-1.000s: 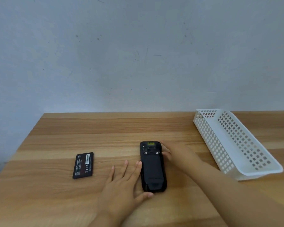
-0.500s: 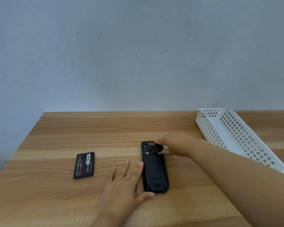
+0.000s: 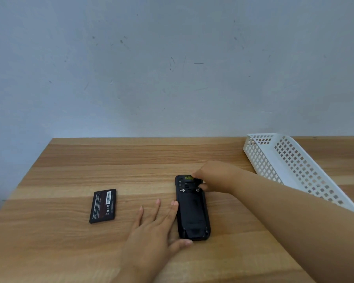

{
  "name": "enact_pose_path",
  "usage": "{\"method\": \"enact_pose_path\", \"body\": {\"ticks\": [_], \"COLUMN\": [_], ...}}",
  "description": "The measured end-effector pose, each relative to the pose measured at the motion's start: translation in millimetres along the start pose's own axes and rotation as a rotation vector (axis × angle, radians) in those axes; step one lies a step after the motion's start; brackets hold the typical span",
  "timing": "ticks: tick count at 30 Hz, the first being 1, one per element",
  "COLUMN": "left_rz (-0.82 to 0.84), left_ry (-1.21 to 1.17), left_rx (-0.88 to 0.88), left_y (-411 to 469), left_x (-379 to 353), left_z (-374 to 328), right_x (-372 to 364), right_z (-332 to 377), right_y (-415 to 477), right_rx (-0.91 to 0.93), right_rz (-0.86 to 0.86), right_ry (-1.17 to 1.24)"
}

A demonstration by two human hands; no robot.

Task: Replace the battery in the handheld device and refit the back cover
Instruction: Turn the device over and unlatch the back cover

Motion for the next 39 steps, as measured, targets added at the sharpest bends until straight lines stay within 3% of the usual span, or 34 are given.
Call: {"method": "enact_pose_path", "body": {"ticks": [28, 36, 39], "left_rz": [0.044, 0.071, 0.093], "left_ry": [-0.022, -0.056, -0.064], "left_rx": [0.022, 0.029, 0.043], "left_y": [1.3, 0.8, 2.2], "left_x": [3.2, 4.8, 7.2], "left_z": [-1.1, -2.4, -1.7], "right_x": [3.5, 4.3, 6.8], "right_z": [-3.3, -4.5, -4.3], "right_y": [6.9, 7.9, 8.5], "right_rx": [0.013, -0.035, -0.130], "right_rz": [0.030, 0.022, -0.017], "right_ry": [0.020, 0.100, 0.199]}}
Point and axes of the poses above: each hand's wrist, its own y-axis towards the middle knuckle, its own x-axis out of the back of the hand, z = x × y, the point moved 5 cm from there along y, towards the middle knuckle, and after that the axes turned 10 degrees about -z, right-handed, at the moved point
